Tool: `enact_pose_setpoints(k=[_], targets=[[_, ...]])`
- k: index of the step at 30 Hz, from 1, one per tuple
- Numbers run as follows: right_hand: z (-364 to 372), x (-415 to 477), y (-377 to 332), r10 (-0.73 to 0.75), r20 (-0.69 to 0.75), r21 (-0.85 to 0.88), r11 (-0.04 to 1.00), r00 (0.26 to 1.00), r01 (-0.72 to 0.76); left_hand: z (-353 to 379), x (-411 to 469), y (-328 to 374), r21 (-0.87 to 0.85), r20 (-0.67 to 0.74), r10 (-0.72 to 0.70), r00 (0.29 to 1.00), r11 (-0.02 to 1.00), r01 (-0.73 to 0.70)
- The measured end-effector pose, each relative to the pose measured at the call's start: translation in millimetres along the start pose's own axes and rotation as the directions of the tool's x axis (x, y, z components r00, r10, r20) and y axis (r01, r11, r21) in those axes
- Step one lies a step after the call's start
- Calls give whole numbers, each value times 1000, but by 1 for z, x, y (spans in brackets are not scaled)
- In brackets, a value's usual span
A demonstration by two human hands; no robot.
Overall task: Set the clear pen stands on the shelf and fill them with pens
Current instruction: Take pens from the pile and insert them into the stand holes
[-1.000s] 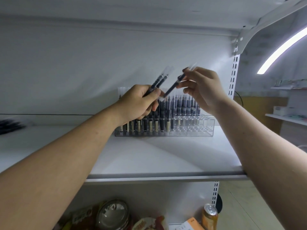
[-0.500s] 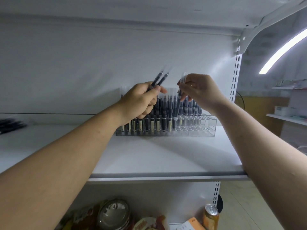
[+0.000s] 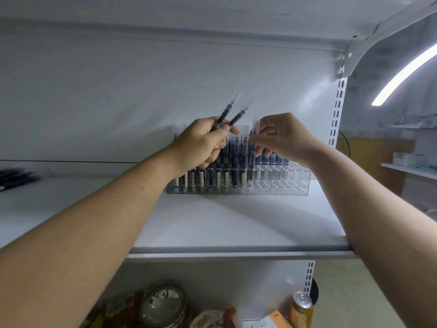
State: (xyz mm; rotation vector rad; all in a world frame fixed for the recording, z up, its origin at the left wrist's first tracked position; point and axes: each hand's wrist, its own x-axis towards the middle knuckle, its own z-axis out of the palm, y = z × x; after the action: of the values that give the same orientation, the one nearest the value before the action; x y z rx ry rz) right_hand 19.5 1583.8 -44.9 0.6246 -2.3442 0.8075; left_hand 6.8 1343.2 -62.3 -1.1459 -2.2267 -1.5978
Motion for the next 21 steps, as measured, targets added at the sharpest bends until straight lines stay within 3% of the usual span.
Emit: enact_pose_setpoints(k=[7,14,21], targets=[[2,-1,1,73,104,-33,997,992,-70,0,0,0,19,-6,5,1000,1000,-4],[-2,-4,0,53,100,-68,997,994,-46,0,0,0,52,-2,9,1000,999,-9],[-8,-1,-6,-49,-88,224,972,995,68,2,1,0,97,-20,34,999,995,-32]])
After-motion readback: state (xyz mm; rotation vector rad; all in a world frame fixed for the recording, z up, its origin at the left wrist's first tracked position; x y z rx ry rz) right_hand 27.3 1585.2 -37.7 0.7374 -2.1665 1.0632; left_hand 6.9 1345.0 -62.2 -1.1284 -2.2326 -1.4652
